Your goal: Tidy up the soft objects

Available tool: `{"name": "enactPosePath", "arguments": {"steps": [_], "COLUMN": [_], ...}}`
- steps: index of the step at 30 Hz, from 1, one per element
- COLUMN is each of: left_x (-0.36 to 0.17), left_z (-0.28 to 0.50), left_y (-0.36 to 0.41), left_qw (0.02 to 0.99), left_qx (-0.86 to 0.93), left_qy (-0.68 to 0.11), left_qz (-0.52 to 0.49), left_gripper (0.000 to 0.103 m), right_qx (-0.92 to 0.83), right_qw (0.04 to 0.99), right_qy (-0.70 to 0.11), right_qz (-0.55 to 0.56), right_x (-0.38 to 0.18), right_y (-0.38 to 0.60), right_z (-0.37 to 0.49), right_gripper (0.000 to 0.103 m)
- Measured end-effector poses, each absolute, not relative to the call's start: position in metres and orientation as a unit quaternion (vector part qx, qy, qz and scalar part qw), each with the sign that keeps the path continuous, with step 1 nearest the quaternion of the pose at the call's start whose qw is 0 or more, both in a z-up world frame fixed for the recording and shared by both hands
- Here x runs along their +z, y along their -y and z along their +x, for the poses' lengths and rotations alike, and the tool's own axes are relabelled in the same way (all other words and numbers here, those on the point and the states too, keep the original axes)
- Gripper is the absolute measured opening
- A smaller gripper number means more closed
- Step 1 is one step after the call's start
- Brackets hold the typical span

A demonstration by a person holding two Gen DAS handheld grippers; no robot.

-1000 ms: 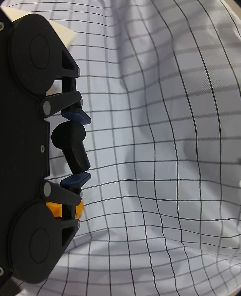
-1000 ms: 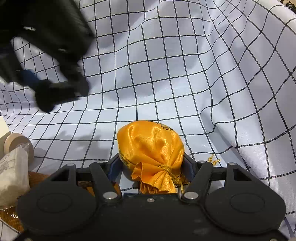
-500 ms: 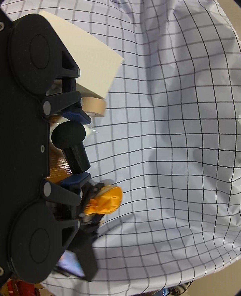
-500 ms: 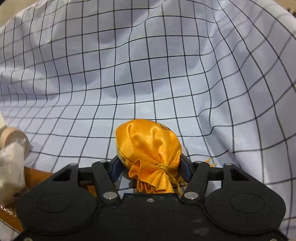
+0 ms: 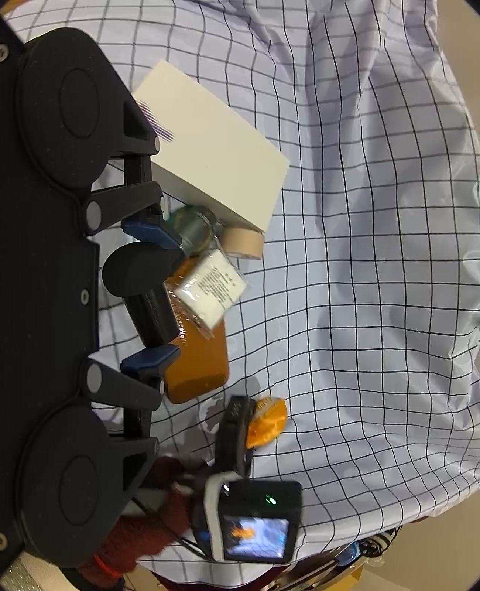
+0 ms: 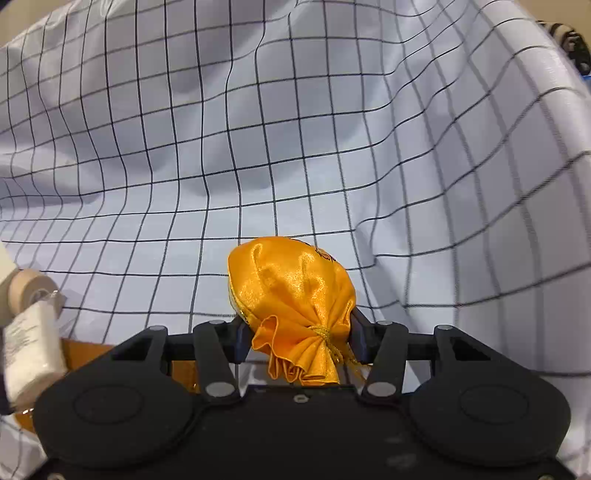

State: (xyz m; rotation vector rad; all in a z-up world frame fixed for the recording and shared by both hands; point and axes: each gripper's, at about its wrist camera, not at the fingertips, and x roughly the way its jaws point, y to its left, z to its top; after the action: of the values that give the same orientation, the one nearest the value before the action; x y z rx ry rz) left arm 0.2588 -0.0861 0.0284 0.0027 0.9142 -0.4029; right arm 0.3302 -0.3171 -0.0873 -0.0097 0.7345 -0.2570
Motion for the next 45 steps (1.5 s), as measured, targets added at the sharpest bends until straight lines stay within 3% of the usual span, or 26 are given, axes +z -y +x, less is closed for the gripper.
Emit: {"name": "enactPosePath", "arguments": {"steps": [13,25,37,45], "left_x": [0.023,0.018,0.021,0.012], "left_z": [0.192,0.124,0.066,0.036], "left_y": [0.053,0.029,0.034,0.038], "left_qw": [0.880,0.892,0.912,0.915], "left_qx": [-0.173,-0.131,-0.099,-0.079], "left_qy": [-0.442,-0.432,-0.397,-0.394], "left_qz": [-0.020,-0.038,-0.019,-0.014], "left_gripper": [0.054,0.054,0.054,0.055], "right_qx": [-0.077,-0.022,0.006,0.042], "right_qw": [0.933,0.961,0.977,0.973], "right_qy": [-0.350,-0.272,-0.213,-0.224], "right_qz": [0.029,0.038,0.024,0.047], "right_x": [-0.039,-0.003,0.007,0.006], "right_y": [0.301,0.276,0.245,0.242], "right_z": [0.224,0.087,-0.014,-0.052], "right_gripper": [0.050,0.050,0.050,0.050]}}
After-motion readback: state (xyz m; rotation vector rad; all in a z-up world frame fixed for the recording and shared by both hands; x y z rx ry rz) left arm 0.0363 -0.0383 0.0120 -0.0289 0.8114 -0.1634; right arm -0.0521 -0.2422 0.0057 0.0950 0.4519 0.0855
